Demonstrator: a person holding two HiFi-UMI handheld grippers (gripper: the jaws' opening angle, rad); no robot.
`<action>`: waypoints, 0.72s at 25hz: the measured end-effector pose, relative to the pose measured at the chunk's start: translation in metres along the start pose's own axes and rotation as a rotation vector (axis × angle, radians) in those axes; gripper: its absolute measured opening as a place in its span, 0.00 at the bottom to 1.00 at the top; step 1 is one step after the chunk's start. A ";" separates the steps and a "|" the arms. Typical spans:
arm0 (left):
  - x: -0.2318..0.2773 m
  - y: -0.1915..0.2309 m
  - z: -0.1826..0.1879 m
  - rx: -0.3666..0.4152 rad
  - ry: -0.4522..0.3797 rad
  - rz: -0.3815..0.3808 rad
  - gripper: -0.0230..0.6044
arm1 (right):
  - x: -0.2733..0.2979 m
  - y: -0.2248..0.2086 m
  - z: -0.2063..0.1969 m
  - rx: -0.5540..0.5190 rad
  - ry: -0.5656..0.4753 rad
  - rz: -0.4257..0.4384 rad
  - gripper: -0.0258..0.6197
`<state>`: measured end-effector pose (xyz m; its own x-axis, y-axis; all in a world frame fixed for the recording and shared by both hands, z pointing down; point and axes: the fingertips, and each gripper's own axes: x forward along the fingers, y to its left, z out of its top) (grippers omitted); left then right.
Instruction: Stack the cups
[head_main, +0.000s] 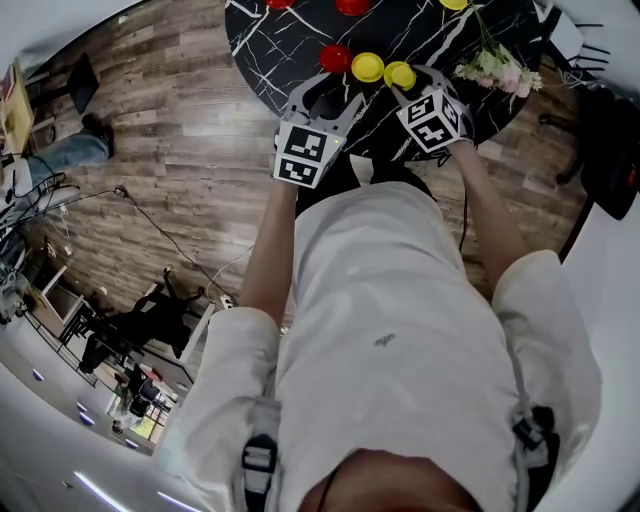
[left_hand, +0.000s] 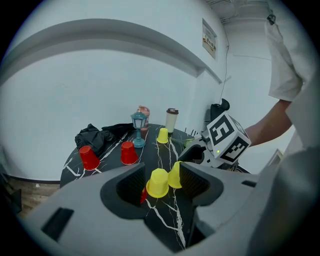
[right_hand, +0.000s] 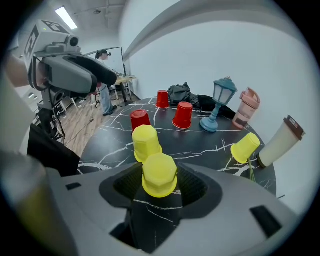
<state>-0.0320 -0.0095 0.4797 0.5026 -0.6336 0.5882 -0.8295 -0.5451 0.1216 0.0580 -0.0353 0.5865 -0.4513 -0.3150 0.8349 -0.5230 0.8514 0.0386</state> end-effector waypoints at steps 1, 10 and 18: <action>0.000 0.000 0.000 -0.001 0.001 0.002 0.38 | 0.001 0.001 0.001 -0.006 -0.001 0.001 0.39; -0.003 0.003 -0.002 -0.005 0.001 0.013 0.38 | 0.003 0.002 0.001 -0.017 0.003 0.006 0.39; -0.002 0.002 0.000 0.002 -0.002 0.015 0.38 | 0.003 0.005 0.001 -0.017 -0.007 0.023 0.45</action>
<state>-0.0350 -0.0093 0.4786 0.4903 -0.6429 0.5885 -0.8366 -0.5365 0.1109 0.0528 -0.0322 0.5888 -0.4686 -0.2980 0.8316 -0.5001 0.8655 0.0283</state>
